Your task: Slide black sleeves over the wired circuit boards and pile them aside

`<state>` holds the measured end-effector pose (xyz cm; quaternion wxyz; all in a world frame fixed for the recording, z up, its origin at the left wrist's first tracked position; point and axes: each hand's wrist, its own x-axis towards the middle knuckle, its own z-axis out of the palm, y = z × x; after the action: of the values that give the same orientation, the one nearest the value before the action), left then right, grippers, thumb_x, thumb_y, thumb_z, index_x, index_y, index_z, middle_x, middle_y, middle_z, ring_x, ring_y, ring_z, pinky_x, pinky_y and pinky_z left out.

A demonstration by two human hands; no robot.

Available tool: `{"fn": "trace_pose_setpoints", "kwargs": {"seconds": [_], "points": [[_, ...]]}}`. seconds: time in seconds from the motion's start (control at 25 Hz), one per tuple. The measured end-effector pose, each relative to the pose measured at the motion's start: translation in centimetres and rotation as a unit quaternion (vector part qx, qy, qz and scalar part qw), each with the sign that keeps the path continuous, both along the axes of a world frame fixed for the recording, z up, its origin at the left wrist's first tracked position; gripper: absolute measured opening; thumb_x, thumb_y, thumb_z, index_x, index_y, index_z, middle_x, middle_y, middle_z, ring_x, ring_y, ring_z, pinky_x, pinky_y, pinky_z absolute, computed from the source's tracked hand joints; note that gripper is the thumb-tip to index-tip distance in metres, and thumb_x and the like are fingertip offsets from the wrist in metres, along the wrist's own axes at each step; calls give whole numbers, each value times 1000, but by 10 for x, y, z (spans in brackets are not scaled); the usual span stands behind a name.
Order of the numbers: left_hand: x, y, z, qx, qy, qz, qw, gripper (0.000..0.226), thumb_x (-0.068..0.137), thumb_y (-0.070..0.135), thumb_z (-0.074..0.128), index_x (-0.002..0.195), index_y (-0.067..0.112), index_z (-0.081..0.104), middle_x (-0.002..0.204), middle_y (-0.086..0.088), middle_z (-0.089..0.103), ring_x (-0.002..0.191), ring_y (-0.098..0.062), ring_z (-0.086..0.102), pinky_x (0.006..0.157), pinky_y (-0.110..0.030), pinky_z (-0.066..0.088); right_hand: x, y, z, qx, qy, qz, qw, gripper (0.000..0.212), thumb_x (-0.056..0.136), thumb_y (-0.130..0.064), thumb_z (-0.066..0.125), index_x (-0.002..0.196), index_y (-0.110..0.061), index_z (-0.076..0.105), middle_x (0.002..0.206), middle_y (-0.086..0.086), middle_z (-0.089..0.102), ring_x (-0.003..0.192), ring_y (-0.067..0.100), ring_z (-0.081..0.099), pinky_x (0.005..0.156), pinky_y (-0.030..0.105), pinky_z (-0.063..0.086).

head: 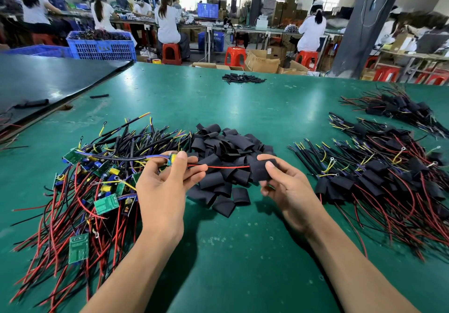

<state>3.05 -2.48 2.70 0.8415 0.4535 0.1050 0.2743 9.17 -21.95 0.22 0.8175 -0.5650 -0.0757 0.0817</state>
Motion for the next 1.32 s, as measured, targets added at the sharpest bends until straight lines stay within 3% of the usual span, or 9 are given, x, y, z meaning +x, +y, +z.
{"fn": "trace_pose_setpoints", "kwargs": {"seconds": [0.2, 0.52, 0.84, 1.32], "points": [[-2, -1, 0, -6, 3, -21, 1000, 22, 97, 15, 62, 112, 7, 50, 88, -17, 74, 82, -34, 75, 69, -27, 59, -3, 8, 2, 59, 17, -21, 998, 19, 80, -21, 67, 95, -18, 78, 81, 5, 67, 61, 11, 58, 55, 21, 48], [-1, 0, 0, -9, 2, -18, 1000, 21, 97, 13, 62, 112, 6, 49, 86, -16, 74, 83, -34, 75, 69, -27, 59, 0, -3, 8, 23, 45, -79, 996, 19, 97, -15, 56, 97, -22, 74, 86, 1, 68, 61, 8, 57, 54, 18, 44], [-1, 1, -1, -8, -2, -14, 1000, 19, 97, 13, 62, 111, 6, 51, 86, -15, 74, 83, -34, 75, 69, -27, 59, -6, 1, 11, 44, 41, -34, 998, 22, 81, -25, 64, 101, -23, 72, 87, -1, 71, 65, 10, 59, 62, 21, 44], [-2, 0, 0, -9, 3, -16, 1000, 21, 97, 13, 62, 112, 7, 50, 86, -15, 74, 83, -34, 75, 69, -27, 59, -5, 2, 9, 43, 51, -36, 997, 22, 80, -26, 66, 100, -25, 74, 91, -2, 72, 68, 10, 62, 62, 21, 47]]}}
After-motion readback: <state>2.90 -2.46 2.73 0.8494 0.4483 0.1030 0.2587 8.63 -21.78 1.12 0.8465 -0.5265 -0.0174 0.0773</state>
